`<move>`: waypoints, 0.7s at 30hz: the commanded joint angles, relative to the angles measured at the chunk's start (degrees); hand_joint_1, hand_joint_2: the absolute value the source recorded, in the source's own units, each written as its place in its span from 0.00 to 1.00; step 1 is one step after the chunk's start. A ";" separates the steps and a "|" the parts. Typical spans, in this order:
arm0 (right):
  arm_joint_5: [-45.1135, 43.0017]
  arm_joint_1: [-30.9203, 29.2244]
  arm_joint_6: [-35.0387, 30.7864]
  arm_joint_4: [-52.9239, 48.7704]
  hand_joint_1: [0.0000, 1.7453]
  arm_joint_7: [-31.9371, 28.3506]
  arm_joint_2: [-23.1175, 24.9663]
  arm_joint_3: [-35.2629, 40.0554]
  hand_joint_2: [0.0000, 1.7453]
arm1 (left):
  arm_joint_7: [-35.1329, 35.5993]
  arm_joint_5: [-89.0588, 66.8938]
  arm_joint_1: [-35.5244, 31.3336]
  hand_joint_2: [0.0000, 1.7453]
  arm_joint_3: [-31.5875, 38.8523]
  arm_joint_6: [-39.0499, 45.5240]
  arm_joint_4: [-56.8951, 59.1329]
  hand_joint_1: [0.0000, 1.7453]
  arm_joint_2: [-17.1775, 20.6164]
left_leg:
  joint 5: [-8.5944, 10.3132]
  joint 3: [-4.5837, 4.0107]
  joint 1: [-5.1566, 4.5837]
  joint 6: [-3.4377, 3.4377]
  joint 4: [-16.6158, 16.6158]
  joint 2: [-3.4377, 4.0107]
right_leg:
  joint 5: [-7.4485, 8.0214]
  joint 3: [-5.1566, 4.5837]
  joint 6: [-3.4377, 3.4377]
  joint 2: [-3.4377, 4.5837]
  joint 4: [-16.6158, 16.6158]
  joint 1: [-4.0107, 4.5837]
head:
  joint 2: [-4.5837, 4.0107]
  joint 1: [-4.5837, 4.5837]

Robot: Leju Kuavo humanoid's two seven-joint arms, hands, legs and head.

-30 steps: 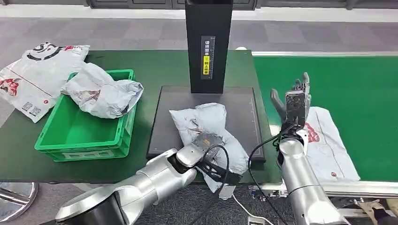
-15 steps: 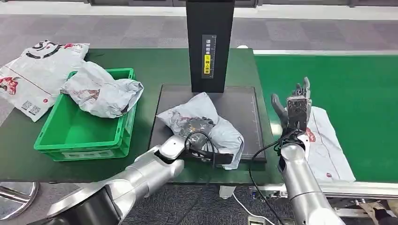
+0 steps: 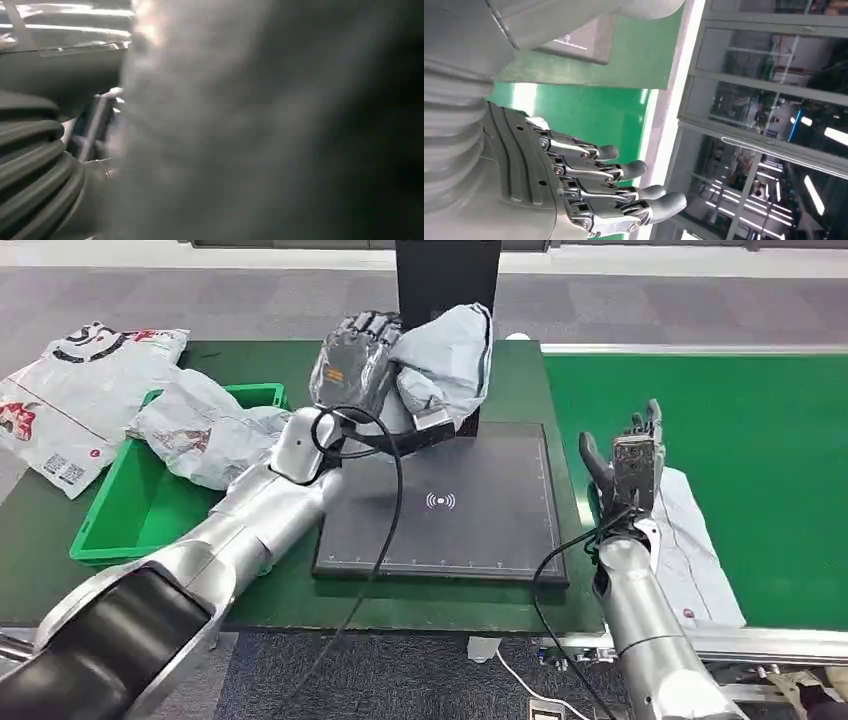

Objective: Moved the parcel from conveyor to table for the left to box.

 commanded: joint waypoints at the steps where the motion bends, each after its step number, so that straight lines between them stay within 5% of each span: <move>1: -0.68 -3.18 -1.23 4.90 0.00 1.47 0.87 0.14 1.00 | 12.68 -22.77 -1.48 1.00 9.67 0.05 -9.05 1.00 11.52 | -0.09 0.14 0.01 -0.02 -0.03 0.37 | 0.04 -0.01 -0.03 0.48 -0.02 0.00 | 0.00 0.00; 14: -1.42 -1.97 -1.65 4.10 0.00 1.42 0.00 -0.19 1.00 | 15.63 -22.77 -3.03 1.00 7.24 0.05 -7.27 1.00 11.98 | 0.00 0.03 0.04 -0.03 0.01 -0.05 | -0.03 0.00 -0.04 0.03 0.00 0.00 | 0.00 0.00; 18: -2.78 2.22 -2.01 0.22 0.00 0.92 -1.87 -0.78 1.00 | 21.80 -22.77 -7.93 1.00 1.44 0.05 2.69 1.00 14.93 | 0.02 0.02 0.06 -0.05 0.01 -0.14 | -0.05 0.01 -0.06 -0.09 -0.01 0.01 | -0.02 -0.02; 21: -2.78 5.17 -1.86 -3.70 0.00 2.53 -3.44 -0.65 1.00 | 22.11 -21.70 -8.88 1.00 6.10 0.05 6.27 1.00 16.76 | -0.01 0.13 0.08 -0.06 -0.01 -0.17 | -0.08 0.11 -0.08 -0.07 -0.03 0.04 | -0.02 -0.02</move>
